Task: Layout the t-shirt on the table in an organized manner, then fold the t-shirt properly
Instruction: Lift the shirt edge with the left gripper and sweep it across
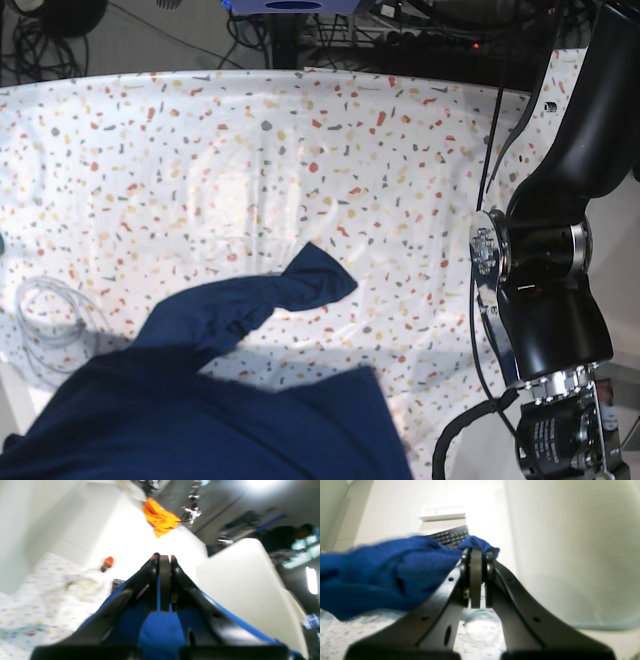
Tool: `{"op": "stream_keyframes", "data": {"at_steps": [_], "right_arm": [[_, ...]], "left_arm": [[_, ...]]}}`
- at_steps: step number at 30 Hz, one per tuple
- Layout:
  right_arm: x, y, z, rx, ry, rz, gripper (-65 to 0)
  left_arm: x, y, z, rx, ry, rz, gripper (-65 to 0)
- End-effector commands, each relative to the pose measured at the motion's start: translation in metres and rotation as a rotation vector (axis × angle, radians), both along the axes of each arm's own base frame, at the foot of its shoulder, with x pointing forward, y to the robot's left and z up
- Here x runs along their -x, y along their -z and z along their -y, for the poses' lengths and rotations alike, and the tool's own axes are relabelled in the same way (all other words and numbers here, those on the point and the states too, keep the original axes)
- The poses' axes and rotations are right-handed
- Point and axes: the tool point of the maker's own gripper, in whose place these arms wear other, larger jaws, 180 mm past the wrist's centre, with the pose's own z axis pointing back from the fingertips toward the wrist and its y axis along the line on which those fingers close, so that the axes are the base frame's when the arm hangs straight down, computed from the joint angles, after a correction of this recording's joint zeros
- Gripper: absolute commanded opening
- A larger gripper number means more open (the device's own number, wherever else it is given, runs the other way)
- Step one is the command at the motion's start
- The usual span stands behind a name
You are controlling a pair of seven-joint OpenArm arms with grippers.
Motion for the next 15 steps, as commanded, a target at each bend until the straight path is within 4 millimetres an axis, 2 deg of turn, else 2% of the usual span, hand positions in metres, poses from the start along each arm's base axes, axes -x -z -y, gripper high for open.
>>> {"op": "stream_keyframes", "data": {"at_steps": [1, 3, 6, 9, 12, 15], "right_arm": [[0.004, -0.016, 0.004, 0.020, 0.004, 0.038, -64.4], [0.014, 0.001, 0.002, 0.034, 0.002, -0.006, -64.4], [0.039, 0.036, 0.004, 0.034, 0.015, -0.060, -64.4], [0.073, 0.084, 0.003, 0.016, 0.033, -0.139, -64.4], [0.116, 0.136, -0.004, -0.025, 0.047, -0.225, -64.4], [0.155, 0.197, -0.023, -0.097, 0.031, -0.321, -64.4]], "left_arm": [[0.004, -0.030, -0.002, 0.012, -0.004, 0.085, -65.0], [0.015, -0.014, -0.009, 0.071, -0.015, 0.055, -65.0], [0.041, 0.008, -0.015, 0.137, -0.010, 0.034, -65.0], [0.073, 0.050, -0.019, 0.170, 0.010, -0.036, -65.0], [0.112, 0.118, -0.021, 0.176, 0.031, -0.180, -65.0], [0.158, 0.187, -0.024, 0.152, 0.022, -0.339, -65.0]]}}
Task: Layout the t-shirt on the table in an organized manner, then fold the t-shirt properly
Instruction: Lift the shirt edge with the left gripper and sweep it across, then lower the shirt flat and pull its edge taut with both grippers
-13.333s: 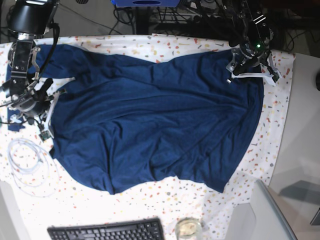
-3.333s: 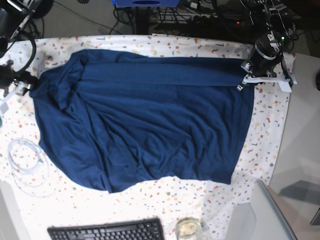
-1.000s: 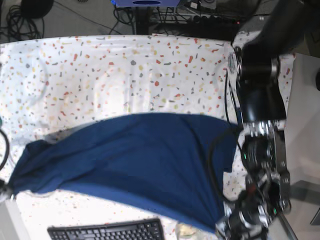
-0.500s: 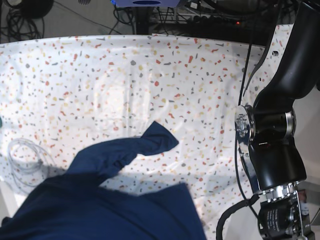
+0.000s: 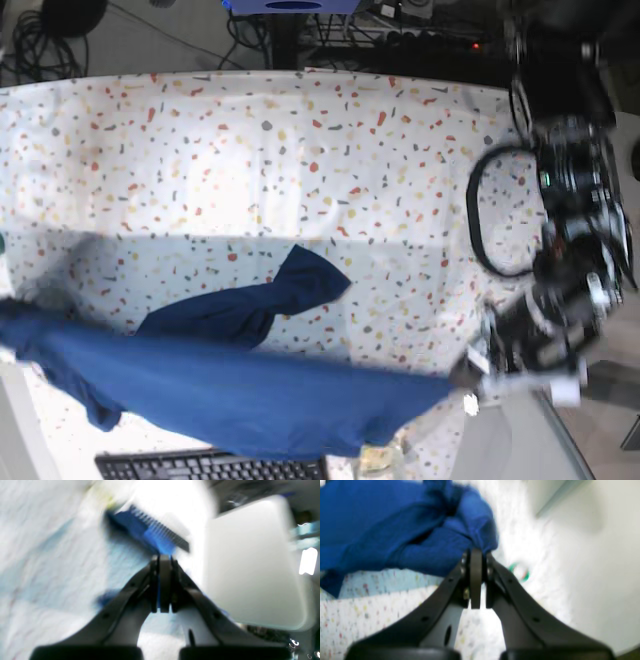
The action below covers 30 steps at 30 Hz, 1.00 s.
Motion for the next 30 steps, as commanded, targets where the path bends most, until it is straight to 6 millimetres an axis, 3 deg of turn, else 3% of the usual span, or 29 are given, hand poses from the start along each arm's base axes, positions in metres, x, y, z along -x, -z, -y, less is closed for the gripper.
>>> {"op": "stream_keyframes", "data": {"at_steps": [1, 4, 6, 10, 12, 18, 30], "right_arm": [[0.000, -0.003, -0.001, -0.001, -0.004, 0.035, -64.4], [0.034, 0.056, -0.023, -0.070, 0.003, -0.049, -64.4], [0.055, 0.091, -0.035, -0.118, 0.015, -0.103, -64.4], [0.081, 0.141, -0.058, -0.152, -0.061, -0.190, -64.4], [0.095, 0.156, -0.060, -0.167, -0.056, -0.223, -64.4], [0.119, 0.172, -0.058, -0.174, -0.038, -0.260, -64.4], [0.133, 0.174, -0.046, -0.144, -0.033, -0.284, -64.4]], "left_arm": [[0.006, 0.000, -0.008, -0.011, -0.017, 0.012, -65.0], [0.054, 0.057, -0.028, -0.042, -0.078, -0.149, -65.0], [0.082, 0.084, -0.040, -0.119, -0.105, -0.233, -65.0], [0.122, 0.116, -0.054, -0.218, -0.124, -0.344, -65.0], [0.139, 0.126, -0.060, -0.244, -0.134, -0.389, -65.0], [0.170, 0.144, -0.070, -0.342, -0.153, -0.461, -65.0], [0.207, 0.161, -0.078, -0.405, -0.159, -0.554, -65.0]]}}
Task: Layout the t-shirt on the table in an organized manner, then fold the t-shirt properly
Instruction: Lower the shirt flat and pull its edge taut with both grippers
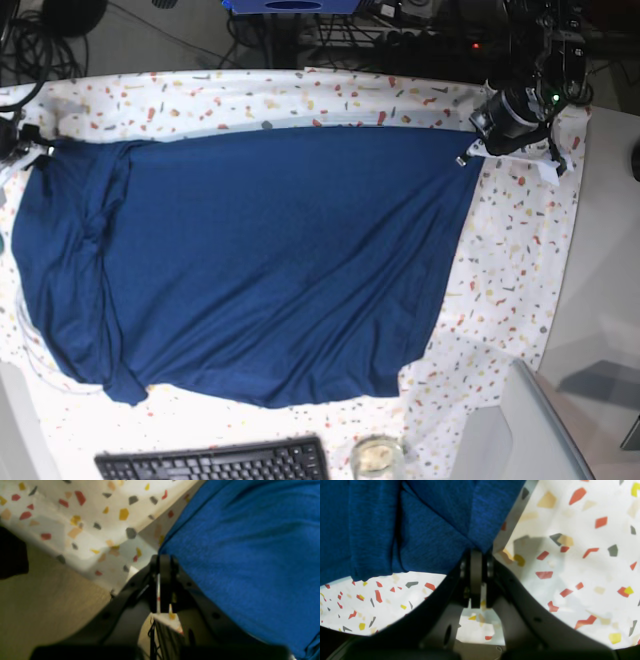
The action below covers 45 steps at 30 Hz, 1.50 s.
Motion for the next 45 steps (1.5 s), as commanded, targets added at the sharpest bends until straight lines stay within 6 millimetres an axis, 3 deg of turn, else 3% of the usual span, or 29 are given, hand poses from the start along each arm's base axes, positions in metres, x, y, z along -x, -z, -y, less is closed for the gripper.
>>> {"op": "stream_keyframes", "data": {"at_steps": [1, 6, 19, 32, 34, 39, 41, 43, 45], "right_arm": [[-0.008, -0.011, 0.012, 0.030, -0.007, 0.029, -64.4], [-0.003, -0.011, 0.008, 0.032, -0.020, 0.025, -64.4], [0.010, -0.007, 0.004, 0.020, -0.036, -0.026, -64.4], [0.013, -0.008, -0.010, 0.002, -0.054, -0.031, -62.6], [0.013, -0.008, -0.011, 0.000, -0.055, -0.031, -55.8], [0.015, -0.010, -0.009, -0.012, -0.049, -0.055, -24.2], [0.015, -0.017, -0.006, -0.051, -0.025, -0.039, -17.3], [0.013, -0.024, -0.003, -0.088, 0.010, -0.016, -17.3], [0.013, -0.030, 0.007, -0.090, 0.049, 0.003, -17.6]], "left_arm": [[-0.002, -0.006, -0.010, -0.044, -0.007, 0.019, -65.0], [0.003, -0.012, -0.032, -0.166, -0.015, 0.046, -65.0], [0.017, 0.008, -0.031, -0.153, -0.042, -0.016, -65.0], [0.018, 0.011, -0.032, -0.152, -0.046, -0.023, -65.0], [0.018, 0.010, -0.031, -0.146, -0.047, -0.020, -65.0], [0.015, 0.005, -0.025, -0.131, -0.058, 0.003, -65.0], [0.016, 0.001, -0.028, -0.129, -0.087, 0.016, -53.8], [0.017, -0.006, -0.032, -0.122, -0.138, 0.041, -37.2], [0.018, -0.012, -0.041, -0.130, -0.178, 0.059, -26.3]]}}
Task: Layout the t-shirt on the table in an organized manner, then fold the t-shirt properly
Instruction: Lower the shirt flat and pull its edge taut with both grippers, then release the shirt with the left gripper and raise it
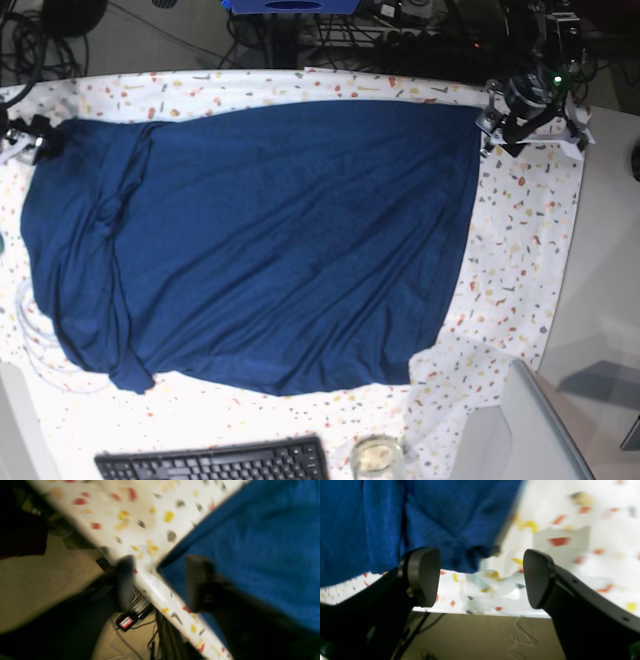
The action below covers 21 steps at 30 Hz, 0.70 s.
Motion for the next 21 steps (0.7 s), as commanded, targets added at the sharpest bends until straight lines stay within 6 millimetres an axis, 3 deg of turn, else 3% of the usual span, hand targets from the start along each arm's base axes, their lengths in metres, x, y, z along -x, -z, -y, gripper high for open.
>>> {"op": "stream_keyframes", "data": {"at_steps": [1, 5, 9, 14, 21], "right_arm": [[-0.009, -0.014, 0.016, 0.024, 0.019, 0.047, -17.6], [-0.011, -0.035, 0.053, 0.080, 0.092, 0.089, -17.6], [-0.018, -0.049, 0.072, 0.103, 0.144, 0.136, -17.6], [-0.040, -0.061, 0.074, 0.107, 0.143, 0.188, -17.6], [-0.066, -0.066, 0.060, 0.094, 0.089, 0.219, -17.6]], "left_arm": [[-0.003, -0.010, -0.010, -0.036, -0.010, 0.026, -23.2], [-0.001, -0.013, -0.019, -0.053, -0.032, 0.031, -21.7], [-0.005, -0.016, -0.020, -0.059, -0.033, 0.046, -21.6], [-0.027, -0.034, -0.023, -0.112, -0.012, 0.144, -21.7], [-0.038, -0.038, -0.020, -0.111, 0.009, 0.174, -21.7]]}}
